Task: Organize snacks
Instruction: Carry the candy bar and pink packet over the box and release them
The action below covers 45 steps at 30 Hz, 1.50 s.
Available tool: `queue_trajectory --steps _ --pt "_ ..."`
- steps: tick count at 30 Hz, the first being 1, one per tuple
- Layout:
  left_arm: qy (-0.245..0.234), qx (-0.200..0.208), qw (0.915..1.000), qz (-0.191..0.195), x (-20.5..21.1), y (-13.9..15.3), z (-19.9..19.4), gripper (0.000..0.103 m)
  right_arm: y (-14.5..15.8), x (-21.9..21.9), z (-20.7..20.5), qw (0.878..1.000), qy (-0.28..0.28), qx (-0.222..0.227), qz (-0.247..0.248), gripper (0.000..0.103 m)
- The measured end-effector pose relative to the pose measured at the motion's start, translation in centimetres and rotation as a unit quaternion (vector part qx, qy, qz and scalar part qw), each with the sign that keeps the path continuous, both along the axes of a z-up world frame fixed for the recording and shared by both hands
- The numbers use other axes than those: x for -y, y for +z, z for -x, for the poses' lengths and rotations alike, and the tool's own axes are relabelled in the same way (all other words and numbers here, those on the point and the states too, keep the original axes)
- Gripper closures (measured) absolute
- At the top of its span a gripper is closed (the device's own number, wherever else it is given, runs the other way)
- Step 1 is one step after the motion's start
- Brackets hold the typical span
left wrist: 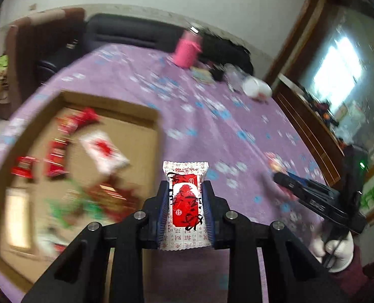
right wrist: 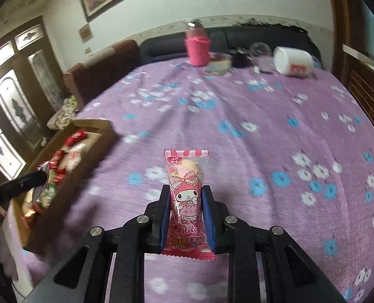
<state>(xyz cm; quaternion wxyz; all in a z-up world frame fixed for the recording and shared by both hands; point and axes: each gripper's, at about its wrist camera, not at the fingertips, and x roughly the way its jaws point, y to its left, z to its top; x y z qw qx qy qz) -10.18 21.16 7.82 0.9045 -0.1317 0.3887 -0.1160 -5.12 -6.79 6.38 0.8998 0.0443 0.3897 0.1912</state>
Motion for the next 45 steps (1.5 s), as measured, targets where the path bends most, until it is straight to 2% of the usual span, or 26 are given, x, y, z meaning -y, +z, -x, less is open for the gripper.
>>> queue_trajectory --steps 6,10,16,22,26,28,30,34,35,40,41,44,45 --pt "0.074 0.013 0.9971 -0.007 -7.7 1.6 0.8 0.078 2.4 -5.8 0.5 0.998 0.064 0.005 -0.015 0.077" --pt "0.101 -0.002 0.9948 -0.01 -11.2 0.9 0.2 0.078 2.8 -10.6 0.4 0.993 0.112 -0.011 -0.027 0.077" --pt "0.11 -0.024 0.9936 -0.01 -12.9 -1.2 -1.2 0.078 2.4 -18.0 -1.3 0.988 0.156 -0.021 -0.007 0.077" --pt "0.105 -0.047 0.9933 -0.003 -13.1 -3.2 -2.7 0.078 0.9 -22.8 -4.8 0.987 0.153 -0.025 0.049 0.077" --pt "0.11 -0.057 0.9923 0.005 -13.4 -4.0 -3.1 0.077 -0.6 -24.2 -7.5 0.987 0.14 -0.037 0.072 0.077" --pt "0.109 -0.056 0.9924 0.016 -13.7 -4.0 -3.0 0.071 -1.2 -24.8 -8.4 0.987 0.135 -0.041 0.078 0.077" --pt "0.111 -0.051 0.9923 0.022 -14.0 -3.7 -2.7 0.055 -1.5 -25.0 -9.0 0.988 0.129 -0.043 0.073 0.077" --pt "0.109 -0.032 0.993 0.031 -13.9 -2.8 -1.8 0.046 -1.8 -24.6 -9.6 0.99 0.117 -0.054 0.059 0.075" --pt "0.111 -0.025 0.993 0.034 -13.9 -2.4 -1.4 0.042 -1.6 -24.5 -9.6 0.991 0.113 -0.051 0.056 0.075" --pt "0.125 0.019 0.9918 0.016 -12.6 0.1 1.1 0.037 1.0 -21.9 -7.3 0.994 0.099 -0.017 0.04 0.073" --pt "0.133 0.032 0.9906 0.005 -12.2 0.7 1.7 0.032 1.7 -21.2 -6.3 0.994 0.098 -0.004 0.038 0.071" --pt "0.159 0.077 0.9837 -0.031 -10.6 2.4 3.7 0.022 3.2 -18.8 -3.2 0.996 0.089 0.026 0.016 0.051" --pt "0.186 0.099 0.9754 -0.065 -9.5 3.3 4.9 0.015 3.6 -17.9 -2.0 0.996 0.082 0.035 0.006 0.046"
